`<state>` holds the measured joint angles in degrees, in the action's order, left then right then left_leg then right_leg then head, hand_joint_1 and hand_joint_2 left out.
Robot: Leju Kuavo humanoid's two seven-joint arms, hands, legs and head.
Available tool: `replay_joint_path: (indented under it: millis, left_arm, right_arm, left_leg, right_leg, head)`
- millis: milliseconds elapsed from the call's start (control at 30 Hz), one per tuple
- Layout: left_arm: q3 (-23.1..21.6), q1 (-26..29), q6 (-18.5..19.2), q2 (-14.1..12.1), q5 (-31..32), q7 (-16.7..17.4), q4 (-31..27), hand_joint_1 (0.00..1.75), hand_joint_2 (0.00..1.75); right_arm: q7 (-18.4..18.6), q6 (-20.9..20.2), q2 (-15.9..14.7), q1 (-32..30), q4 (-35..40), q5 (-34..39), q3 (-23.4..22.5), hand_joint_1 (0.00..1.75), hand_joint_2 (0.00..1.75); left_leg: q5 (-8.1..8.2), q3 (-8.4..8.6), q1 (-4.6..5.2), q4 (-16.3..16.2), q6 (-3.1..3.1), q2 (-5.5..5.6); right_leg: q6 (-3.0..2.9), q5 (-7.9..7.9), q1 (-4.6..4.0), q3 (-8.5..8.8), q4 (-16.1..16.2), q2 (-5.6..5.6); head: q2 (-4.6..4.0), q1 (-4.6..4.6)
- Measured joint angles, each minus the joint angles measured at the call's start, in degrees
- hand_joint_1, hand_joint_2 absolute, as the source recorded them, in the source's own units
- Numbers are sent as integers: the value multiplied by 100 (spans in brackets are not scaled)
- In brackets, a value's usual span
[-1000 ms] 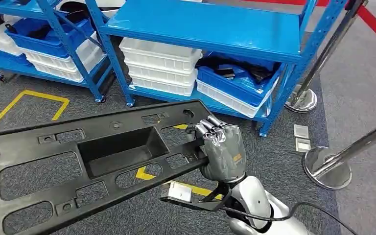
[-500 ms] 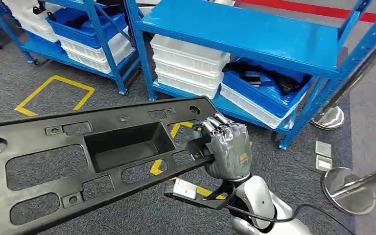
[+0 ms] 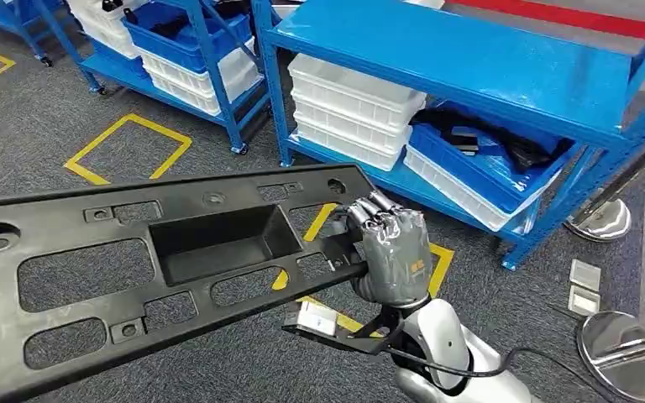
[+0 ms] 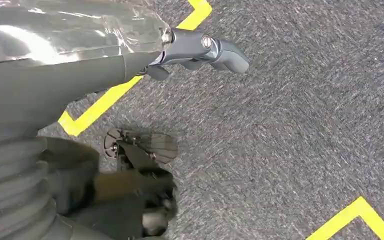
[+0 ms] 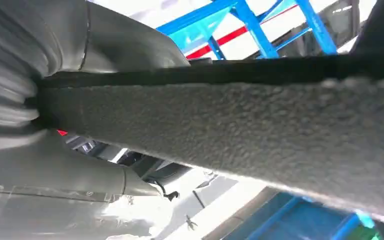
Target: Take the parts from the cabinet and place them on the table.
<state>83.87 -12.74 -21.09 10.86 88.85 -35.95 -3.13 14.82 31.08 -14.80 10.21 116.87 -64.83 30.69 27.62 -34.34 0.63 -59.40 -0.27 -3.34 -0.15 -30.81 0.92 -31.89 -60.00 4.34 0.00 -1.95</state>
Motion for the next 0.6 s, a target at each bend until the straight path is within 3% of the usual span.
replay_joint_path:
  millis: [100, 133, 167, 200, 267, 300, 333, 367, 433, 467, 500, 533, 600]
  left_arm:
    - [0, 21, 0, 0, 11, 13, 0, 0, 175]
    - [0, 22, -2, -2, 11, 15, 0, 0, 175]
    - [0, 20, -4, 0, 18, 20, 0, 0, 175]
    - [0, 12, -4, 0, 26, 22, 0, 0, 175]
    - [0, 6, 0, 4, 42, 28, 2, 0, 175]
    - [0, 10, 0, 4, 42, 31, 2, 0, 175]
    - [0, 17, 0, 4, 44, 33, 2, 0, 175]
    - [0, 17, 0, 4, 44, 35, 2, 0, 175]
    - [0, 12, 2, 4, 44, 37, 2, 0, 175]
    - [0, 14, 2, 4, 44, 39, 2, 0, 175]
    - [0, 1, 2, 2, 42, 41, 2, 0, 175]
    - [0, -5, 2, 2, 39, 46, 2, 0, 175]
    - [0, 20, 2, 2, 29, 52, 2, 0, 175]
  right_arm:
    - [5, 2, 0, -21, 2, -31, -35, 175, 175]
    - [5, 2, 0, -28, 7, -37, -42, 175, 175]
    - [7, 2, -2, -39, 7, -39, -51, 175, 175]
    - [9, 7, -2, -41, 11, -48, -64, 175, 175]
    - [16, 11, 0, -82, 11, -44, -73, 175, 175]
    - [22, 11, 0, -112, 11, -46, -77, 175, 175]
    - [24, 9, 0, -135, 11, -46, -81, 175, 175]
    - [24, 9, 0, -143, 11, -53, -83, 175, 175]
    - [22, 11, -4, -145, 11, -59, -88, 175, 175]
    - [22, 11, -2, -148, 11, -68, -90, 175, 175]
    - [24, 9, 0, -164, 15, -68, -92, 175, 175]
    - [24, 11, 0, -177, 33, -64, -92, 175, 175]
    - [24, 13, -11, -189, 39, -68, -105, 175, 175]
  left_leg:
    - [-8, -33, 8, 10, 46, 151]
    - [-55, 29, -47, 119, 100, 200]
    - [-77, 63, -64, 166, 123, 224]
    - [-83, 71, -75, 179, 149, 269]
    - [-80, 71, -70, 175, 185, 373]
    - [-78, 68, -69, 169, 186, 430]
    - [-76, 70, -70, 160, 185, 494]
    - [-70, 71, -76, 145, 180, 558]
    - [-29, 69, -101, 73, 133, 685]
    - [11, 40, -110, 8, 94, 732]
    - [45, -28, -72, -95, 47, 774]
    - [35, -70, -82, -96, 31, 851]
    - [-2, -77, -115, -61, -31, 918]
  right_leg:
    - [68, 9, 8, 46, 69, 140]
    - [113, -46, -22, 73, 52, 159]
    - [130, -125, 17, 53, -62, -62]
    - [117, -307, 10, -67, -323, -248]
    - [116, -738, 8, -518, -1243, -397]
    - [123, -817, 7, -691, -1558, -409]
    - [131, -746, 11, -756, -1639, -409]
    - [139, -550, 21, -700, -1458, -410]
    - [157, 12, 63, -338, -571, -491]
    - [172, 136, 102, -196, -183, -667]
    - [179, 41, 106, -158, -110, -850]
    - [120, 32, 102, -190, -156, -815]
    - [60, 38, 55, -185, -149, -727]
  head:
    - [0, -8]
    - [0, -6]
    - [0, -24]
    - [0, -28]
    - [0, -78]
    - [0, -76]
    - [0, -83]
    - [0, -89]
    - [0, -105]
    - [0, -116]
    - [0, -120]
    - [0, -113]
    - [0, -100]
